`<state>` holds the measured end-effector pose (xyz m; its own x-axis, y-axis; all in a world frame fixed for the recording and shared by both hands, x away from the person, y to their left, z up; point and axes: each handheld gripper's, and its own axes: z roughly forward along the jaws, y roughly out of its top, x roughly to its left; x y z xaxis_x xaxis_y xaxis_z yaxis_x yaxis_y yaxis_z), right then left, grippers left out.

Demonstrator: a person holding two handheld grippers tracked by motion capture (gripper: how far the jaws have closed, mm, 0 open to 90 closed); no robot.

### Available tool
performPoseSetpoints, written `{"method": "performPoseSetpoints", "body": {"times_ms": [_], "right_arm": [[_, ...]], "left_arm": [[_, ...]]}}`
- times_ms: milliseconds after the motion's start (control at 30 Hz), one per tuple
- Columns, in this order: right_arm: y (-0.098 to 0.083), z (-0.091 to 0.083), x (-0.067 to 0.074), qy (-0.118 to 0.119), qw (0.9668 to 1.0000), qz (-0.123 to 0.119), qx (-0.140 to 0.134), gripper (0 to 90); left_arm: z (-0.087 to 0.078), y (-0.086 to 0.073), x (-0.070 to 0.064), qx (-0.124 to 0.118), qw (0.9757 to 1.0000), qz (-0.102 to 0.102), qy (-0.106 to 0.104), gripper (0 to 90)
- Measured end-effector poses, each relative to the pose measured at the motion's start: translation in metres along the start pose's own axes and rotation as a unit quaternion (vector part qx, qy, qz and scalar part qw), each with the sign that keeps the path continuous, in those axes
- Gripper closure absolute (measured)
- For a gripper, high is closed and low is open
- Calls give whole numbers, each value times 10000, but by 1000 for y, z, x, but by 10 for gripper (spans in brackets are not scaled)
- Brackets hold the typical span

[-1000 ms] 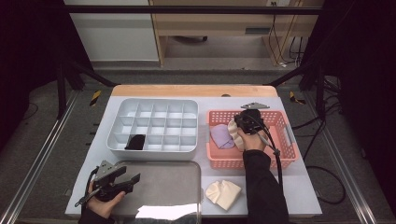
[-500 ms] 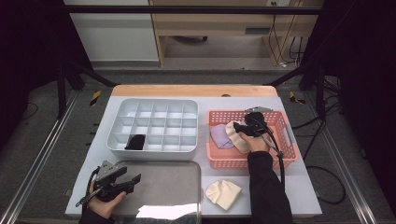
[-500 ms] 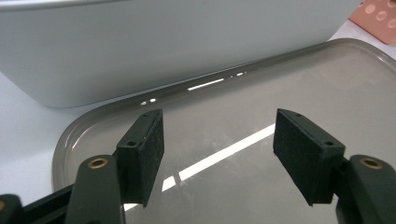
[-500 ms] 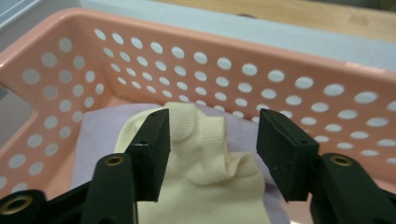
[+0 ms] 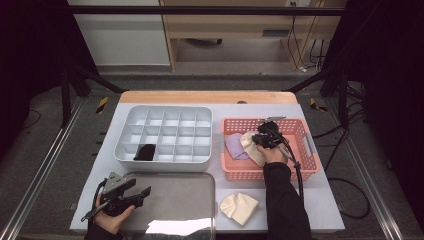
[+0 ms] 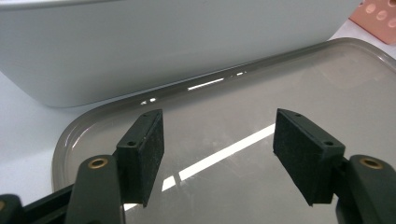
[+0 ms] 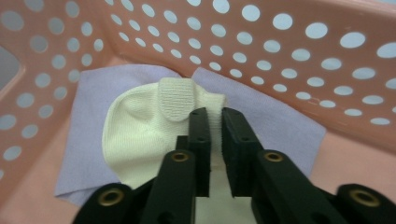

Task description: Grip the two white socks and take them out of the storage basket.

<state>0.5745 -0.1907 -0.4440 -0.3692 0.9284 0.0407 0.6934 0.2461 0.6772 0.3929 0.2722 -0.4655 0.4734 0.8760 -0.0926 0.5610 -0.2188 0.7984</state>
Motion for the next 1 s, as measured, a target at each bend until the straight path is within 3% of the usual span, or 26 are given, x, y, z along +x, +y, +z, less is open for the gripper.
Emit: {"method": "performPoseSetpoints", "body": {"times_ms": [133,333,567,1000], "right_arm": [[0,-5,-2,48,9999,90,-81,889],[6,-23,2,-143,9984,-102,-528,891],[7,-50,-2,72,9956,0,-939,893],[2,-105,2,507,9838,4,-1719,895]], "left_arm": [[0,0,0,-7,10000,-3,6,334],[0,0,0,-22,10000,-21,6,334],[0,0,-1,-19,10000,-24,11,334],[0,0,-1,-27,10000,-23,8,333]]}}
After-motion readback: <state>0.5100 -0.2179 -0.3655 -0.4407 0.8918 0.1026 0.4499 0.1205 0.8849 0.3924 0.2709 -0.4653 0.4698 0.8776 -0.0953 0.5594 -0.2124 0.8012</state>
